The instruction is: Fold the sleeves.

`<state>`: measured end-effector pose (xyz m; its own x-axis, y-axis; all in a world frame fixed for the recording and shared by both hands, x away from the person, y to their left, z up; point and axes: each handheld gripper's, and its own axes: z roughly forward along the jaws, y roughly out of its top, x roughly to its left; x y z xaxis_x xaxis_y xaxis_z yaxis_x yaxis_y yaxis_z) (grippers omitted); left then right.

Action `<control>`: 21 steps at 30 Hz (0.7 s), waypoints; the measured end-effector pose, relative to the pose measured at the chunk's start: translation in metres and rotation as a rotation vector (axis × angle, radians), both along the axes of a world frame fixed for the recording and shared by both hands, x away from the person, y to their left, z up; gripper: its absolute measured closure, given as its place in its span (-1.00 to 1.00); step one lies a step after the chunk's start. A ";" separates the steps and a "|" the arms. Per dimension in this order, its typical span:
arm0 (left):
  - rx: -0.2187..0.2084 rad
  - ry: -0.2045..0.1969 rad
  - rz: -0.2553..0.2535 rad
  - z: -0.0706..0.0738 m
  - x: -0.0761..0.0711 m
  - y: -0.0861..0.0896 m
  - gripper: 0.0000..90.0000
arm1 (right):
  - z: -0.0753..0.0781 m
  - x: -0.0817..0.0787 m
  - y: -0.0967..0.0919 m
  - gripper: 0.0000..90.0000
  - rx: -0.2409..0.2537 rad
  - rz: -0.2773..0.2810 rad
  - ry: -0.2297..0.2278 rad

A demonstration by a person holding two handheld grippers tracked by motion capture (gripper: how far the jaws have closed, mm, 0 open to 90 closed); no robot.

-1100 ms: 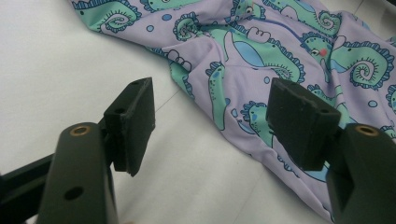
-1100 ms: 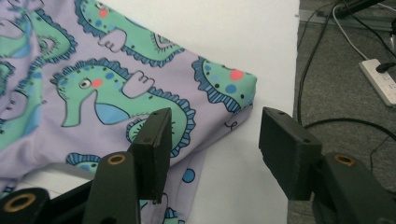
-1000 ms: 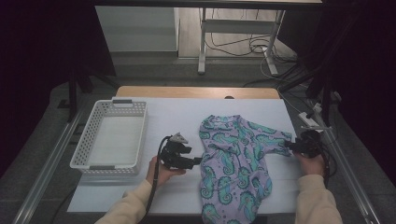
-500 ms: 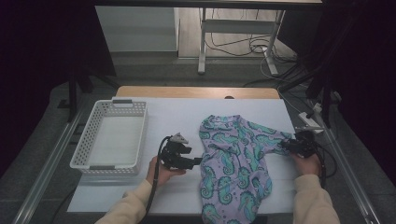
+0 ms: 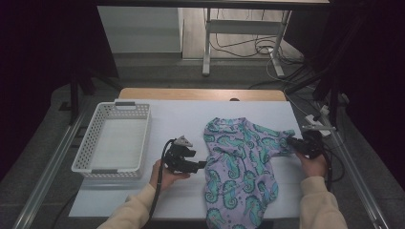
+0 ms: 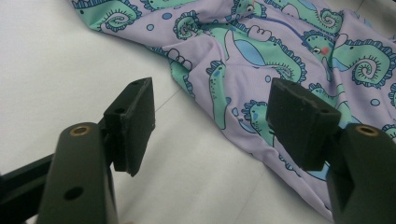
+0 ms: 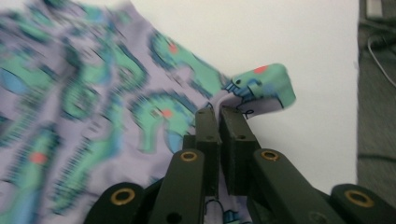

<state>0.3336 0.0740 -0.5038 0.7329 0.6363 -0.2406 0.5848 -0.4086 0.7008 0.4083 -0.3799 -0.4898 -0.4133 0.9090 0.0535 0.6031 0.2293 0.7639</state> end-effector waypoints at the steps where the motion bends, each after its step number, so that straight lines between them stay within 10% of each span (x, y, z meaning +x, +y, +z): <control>1: -0.001 -0.001 0.000 0.000 0.000 0.000 -0.27 | 0.004 -0.001 0.003 0.91 0.012 0.010 -0.014; 21: -0.002 0.002 0.000 0.000 0.000 0.001 -0.27 | 0.024 -0.004 0.102 0.90 0.018 0.260 -0.046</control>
